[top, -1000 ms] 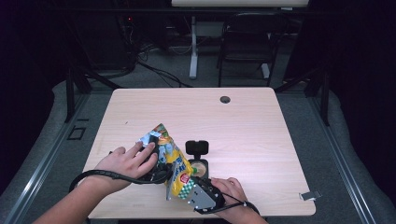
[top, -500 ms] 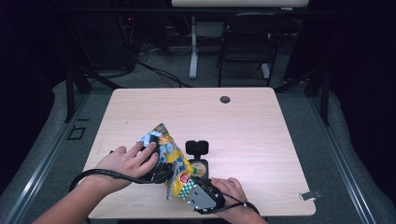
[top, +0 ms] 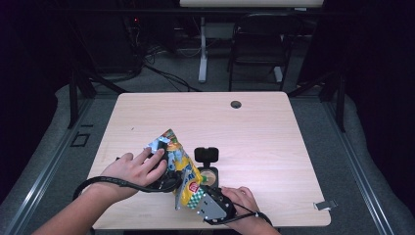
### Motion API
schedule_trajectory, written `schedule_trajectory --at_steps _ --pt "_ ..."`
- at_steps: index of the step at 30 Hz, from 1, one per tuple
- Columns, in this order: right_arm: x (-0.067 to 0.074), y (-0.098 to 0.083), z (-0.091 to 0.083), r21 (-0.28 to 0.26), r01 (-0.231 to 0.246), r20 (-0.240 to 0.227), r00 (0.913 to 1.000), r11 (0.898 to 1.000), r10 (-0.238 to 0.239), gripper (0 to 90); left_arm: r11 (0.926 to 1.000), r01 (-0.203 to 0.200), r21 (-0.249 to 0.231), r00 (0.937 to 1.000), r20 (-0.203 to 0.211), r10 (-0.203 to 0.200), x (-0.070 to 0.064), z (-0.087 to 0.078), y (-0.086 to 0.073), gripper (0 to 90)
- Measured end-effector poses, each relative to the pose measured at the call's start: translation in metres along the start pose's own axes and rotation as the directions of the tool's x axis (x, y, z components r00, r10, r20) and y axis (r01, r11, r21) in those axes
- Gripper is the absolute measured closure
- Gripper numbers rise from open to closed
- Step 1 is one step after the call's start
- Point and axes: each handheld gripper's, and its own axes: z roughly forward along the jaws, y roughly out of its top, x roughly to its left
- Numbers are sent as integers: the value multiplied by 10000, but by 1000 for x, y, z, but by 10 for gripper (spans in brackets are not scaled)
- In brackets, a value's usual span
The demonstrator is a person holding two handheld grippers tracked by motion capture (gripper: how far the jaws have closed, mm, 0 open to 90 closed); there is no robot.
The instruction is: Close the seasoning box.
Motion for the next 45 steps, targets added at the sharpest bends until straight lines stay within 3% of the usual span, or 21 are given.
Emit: schedule_trajectory --at_steps 45 --pt "0 0 -1 -207 -184 73 9998 9996 186 900 9997 -245 -31 9997 -34 245 12 -5 1 730"
